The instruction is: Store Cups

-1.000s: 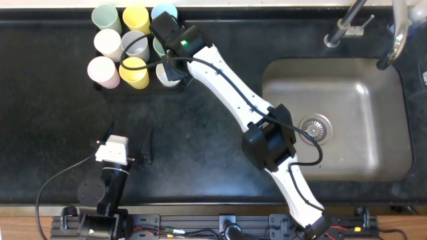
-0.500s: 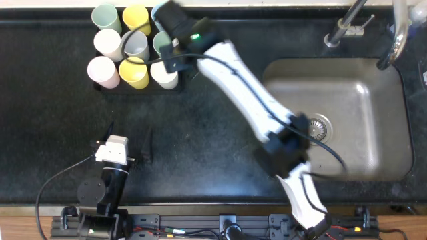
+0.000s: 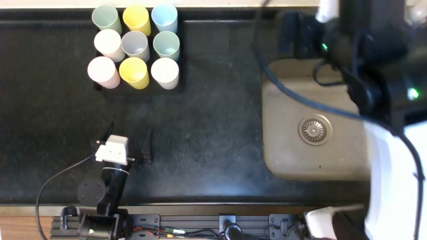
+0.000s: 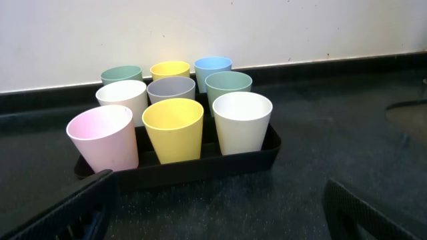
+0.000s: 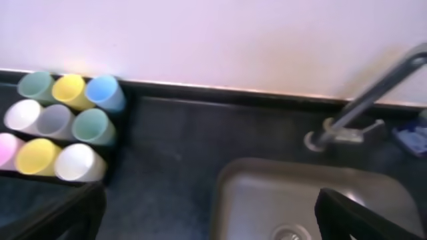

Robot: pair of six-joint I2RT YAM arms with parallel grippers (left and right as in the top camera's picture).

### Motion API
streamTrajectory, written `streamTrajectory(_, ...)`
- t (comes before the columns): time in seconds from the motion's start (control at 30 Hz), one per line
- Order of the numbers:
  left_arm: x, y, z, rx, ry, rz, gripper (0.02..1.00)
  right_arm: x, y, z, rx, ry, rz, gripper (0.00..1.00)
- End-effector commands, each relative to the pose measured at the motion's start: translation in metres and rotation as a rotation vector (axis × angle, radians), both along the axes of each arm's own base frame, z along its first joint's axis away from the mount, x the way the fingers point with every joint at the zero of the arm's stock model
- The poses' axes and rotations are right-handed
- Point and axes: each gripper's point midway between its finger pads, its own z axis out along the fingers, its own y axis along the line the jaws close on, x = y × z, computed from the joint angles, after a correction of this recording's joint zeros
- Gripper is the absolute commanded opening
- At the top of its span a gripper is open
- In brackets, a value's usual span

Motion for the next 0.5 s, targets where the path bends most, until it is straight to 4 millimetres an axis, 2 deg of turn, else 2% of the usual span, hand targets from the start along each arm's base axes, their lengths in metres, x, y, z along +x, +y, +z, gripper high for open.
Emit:
streamTrajectory(0.03,0.000,0.000,0.000,0.018,-0.005,-0.003,1.000,-0.035,-0.031,-0.004,-0.046,-0.067,-0.021,0.998)
streamTrajectory(0.2,0.000,0.000,0.000,0.018,-0.005,-0.003,1.000,-0.080,-0.044,-0.015,-0.061,-0.228,-0.020,0.998)
streamTrajectory(0.33,0.000,0.000,0.000,0.018,-0.005,-0.003,1.000,-0.116,-0.049,-0.033,-0.034,-0.351,-0.025,0.998)
streamTrajectory(0.5,0.000,0.000,0.000,0.018,-0.006,-0.003,1.000,-0.146,-0.053,-0.059,-0.003,-0.543,-0.034,0.998)
